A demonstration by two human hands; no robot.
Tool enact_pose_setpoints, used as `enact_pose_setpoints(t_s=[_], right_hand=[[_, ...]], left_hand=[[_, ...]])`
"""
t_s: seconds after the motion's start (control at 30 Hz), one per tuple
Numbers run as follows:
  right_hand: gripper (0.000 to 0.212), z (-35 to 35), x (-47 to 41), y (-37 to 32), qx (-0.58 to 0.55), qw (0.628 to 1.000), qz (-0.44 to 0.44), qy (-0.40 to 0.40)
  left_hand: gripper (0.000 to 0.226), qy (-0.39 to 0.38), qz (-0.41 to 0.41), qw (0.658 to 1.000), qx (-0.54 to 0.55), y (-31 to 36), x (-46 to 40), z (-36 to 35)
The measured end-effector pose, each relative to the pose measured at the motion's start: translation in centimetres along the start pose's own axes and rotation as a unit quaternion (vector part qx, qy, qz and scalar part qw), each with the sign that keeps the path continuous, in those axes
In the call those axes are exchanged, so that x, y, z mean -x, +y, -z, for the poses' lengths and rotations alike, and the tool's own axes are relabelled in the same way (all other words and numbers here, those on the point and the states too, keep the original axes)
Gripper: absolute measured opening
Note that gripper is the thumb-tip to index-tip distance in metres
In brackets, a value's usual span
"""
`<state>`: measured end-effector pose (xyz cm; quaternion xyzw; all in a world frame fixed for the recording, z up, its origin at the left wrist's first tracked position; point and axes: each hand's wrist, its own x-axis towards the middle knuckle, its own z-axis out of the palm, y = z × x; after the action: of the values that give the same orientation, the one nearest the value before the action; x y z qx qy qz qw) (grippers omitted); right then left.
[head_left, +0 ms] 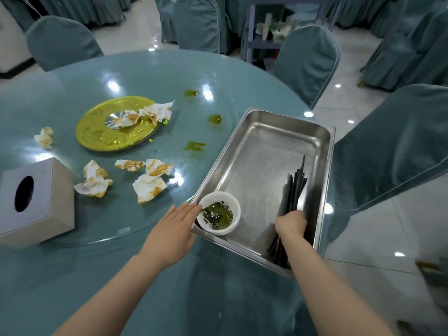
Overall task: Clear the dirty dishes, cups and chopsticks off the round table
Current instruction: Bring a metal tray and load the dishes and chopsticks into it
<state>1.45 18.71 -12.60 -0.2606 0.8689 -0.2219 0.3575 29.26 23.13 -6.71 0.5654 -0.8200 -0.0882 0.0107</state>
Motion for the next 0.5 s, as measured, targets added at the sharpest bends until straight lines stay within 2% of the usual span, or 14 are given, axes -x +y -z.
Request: enact_pose_setpoints(t_s=[0.27,0.5], right_hand=[[0.070,1.4,2.5,0.4,0.037,0.999,0.030,0.009],[0.061,0.1,7.6,-1.7,0.032,0.977,0.207,0.036]], left_hand=[[0.065,0.008,-0.007,0.999,0.046,1.0,0.3,-0.7],[0.065,0.024,0.008,0.996,0.091,-1.6,2.6,-0.5]])
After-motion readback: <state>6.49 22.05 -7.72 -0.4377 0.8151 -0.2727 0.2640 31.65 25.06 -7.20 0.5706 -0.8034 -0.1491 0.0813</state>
